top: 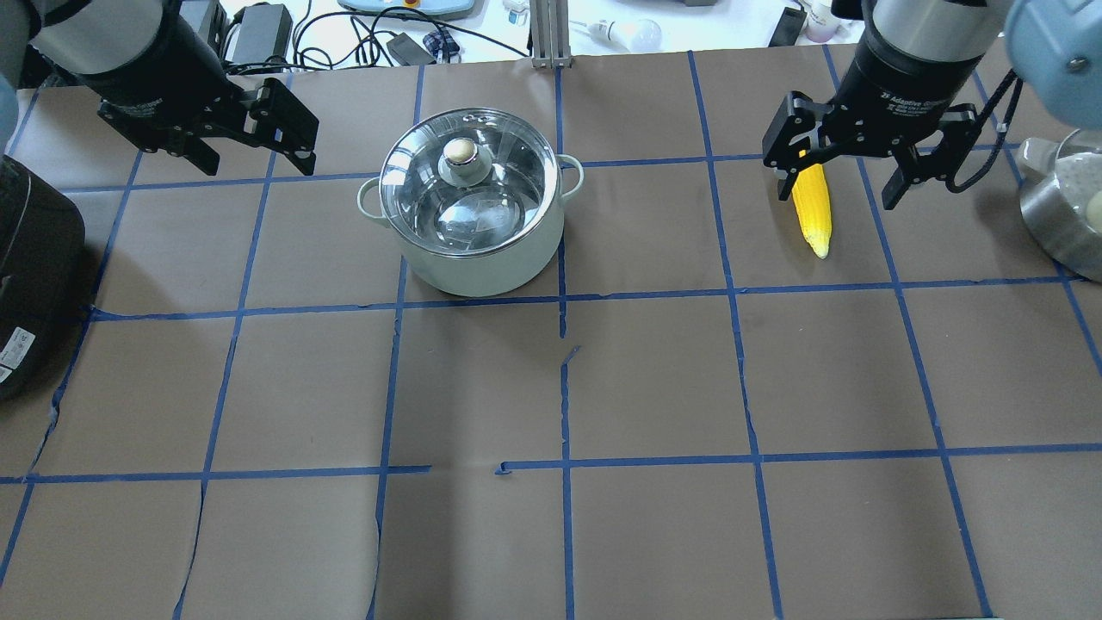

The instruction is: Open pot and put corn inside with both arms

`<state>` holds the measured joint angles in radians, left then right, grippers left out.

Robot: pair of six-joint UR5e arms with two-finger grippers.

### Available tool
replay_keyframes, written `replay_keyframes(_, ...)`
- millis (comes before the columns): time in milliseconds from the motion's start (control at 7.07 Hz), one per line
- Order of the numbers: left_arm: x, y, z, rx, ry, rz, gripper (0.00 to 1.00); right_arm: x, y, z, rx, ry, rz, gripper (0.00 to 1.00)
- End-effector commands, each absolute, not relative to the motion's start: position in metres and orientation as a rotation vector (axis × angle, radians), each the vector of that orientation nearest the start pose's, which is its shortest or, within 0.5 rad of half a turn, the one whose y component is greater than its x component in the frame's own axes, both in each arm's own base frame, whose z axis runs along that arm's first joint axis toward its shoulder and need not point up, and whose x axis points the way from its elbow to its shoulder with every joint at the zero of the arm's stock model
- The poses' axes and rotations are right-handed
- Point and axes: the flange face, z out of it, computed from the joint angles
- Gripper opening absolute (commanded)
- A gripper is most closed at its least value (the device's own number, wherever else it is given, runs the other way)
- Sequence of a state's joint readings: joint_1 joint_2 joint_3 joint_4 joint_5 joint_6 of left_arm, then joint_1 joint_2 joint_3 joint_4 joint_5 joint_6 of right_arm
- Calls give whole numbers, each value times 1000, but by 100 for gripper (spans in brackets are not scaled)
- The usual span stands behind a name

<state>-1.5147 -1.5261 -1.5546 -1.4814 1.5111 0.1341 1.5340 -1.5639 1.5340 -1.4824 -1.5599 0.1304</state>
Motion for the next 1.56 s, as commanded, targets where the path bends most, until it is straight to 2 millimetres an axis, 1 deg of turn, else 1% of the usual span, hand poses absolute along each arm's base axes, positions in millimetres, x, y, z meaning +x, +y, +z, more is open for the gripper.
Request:
replay_keyframes(0, -111, -493, 527, 134, 3174, -247, 100, 116, -492, 496, 262, 3129, 89, 100)
replay_keyframes(849, -114, -493, 530, 151, 3169, -269, 100, 117, -494, 500, 264, 3115, 71, 100)
replay_keyframes(1415, -114, -493, 529, 149, 3170, -269, 100, 117, -494, 497, 262, 3114, 83, 100)
